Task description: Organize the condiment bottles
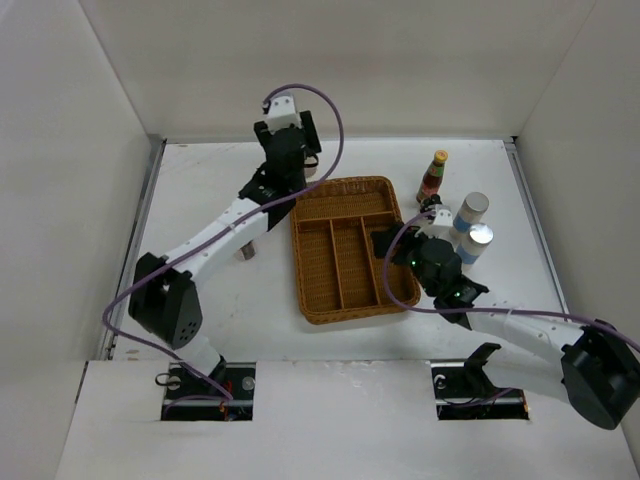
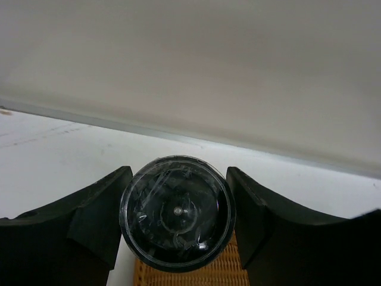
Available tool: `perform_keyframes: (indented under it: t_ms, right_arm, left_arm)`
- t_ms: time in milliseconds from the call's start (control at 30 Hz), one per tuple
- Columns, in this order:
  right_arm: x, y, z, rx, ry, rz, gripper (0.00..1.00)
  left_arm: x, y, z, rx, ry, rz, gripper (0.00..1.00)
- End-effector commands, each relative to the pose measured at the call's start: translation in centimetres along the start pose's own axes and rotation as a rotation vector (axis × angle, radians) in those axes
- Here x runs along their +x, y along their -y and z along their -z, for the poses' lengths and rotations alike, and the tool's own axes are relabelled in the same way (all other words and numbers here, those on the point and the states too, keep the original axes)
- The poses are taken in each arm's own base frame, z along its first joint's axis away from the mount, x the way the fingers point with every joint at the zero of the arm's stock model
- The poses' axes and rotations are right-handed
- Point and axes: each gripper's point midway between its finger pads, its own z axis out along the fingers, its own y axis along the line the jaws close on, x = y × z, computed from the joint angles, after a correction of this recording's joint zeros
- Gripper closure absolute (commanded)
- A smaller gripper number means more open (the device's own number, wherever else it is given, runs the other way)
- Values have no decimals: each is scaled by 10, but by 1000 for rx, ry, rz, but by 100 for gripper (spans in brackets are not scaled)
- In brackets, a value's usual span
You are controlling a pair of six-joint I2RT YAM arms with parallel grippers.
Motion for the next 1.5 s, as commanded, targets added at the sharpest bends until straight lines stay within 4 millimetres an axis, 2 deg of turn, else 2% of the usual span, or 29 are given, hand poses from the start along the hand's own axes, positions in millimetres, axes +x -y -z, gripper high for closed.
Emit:
perform_keyframes:
  t_ms: [0,200,400,500,600,733,833,900,1000,1067,1167,1233,1267,1333,1367,1400,1467]
  right_arm:
    - [-24,6,1,25,93,-52,12]
    - [-25,11,1,32,95,-66,12]
    - [-23,13,-1,37,87,-67,11]
    - [-22,14,-2,42,88,-66,11]
    - [-20,16,-3,50,81,-63,10]
    - [-20,20,-4,63,82,-57,10]
    - [-23,17,-4,60,85,-50,8]
    - [-26,15,-4,56,88,-43,6]
    - [-36,13,-3,66,88,-28,4]
    - [-48,14,-2,93,102,-25,3]
    - [-66,20,-4,155,112,-2,7]
    - [-79,27,-7,207,107,27,16]
    - [-83,31,-8,229,101,35,22]
    - [-91,40,-12,291,81,62,47]
    - [-96,49,-13,333,76,73,56]
    - [-100,58,-14,374,73,82,60]
    - [-104,74,-16,446,54,107,59]
  left_arm:
    - [3,30,-10,59,16,35,61]
    - [46,53,-19,109,-58,24,61]
    - [105,44,-28,83,-138,-26,61]
    - [129,33,-32,57,-166,-50,61]
    - [149,23,-28,41,-196,-62,60]
    - [174,13,-22,31,-239,-68,50]
    - [184,10,-19,34,-251,-64,32]
    - [179,14,-13,53,-241,-50,15]
    - [157,19,-2,85,-197,-17,0]
    - [133,21,10,109,-152,19,0]
    - [85,21,37,158,-67,108,0]
    - [59,27,63,223,-12,170,0]
    - [54,29,72,246,1,188,0]
    - [50,31,98,298,16,226,0]
    - [52,30,110,322,17,243,0]
    - [55,26,120,336,19,262,0]
    - [64,19,139,364,12,306,6]
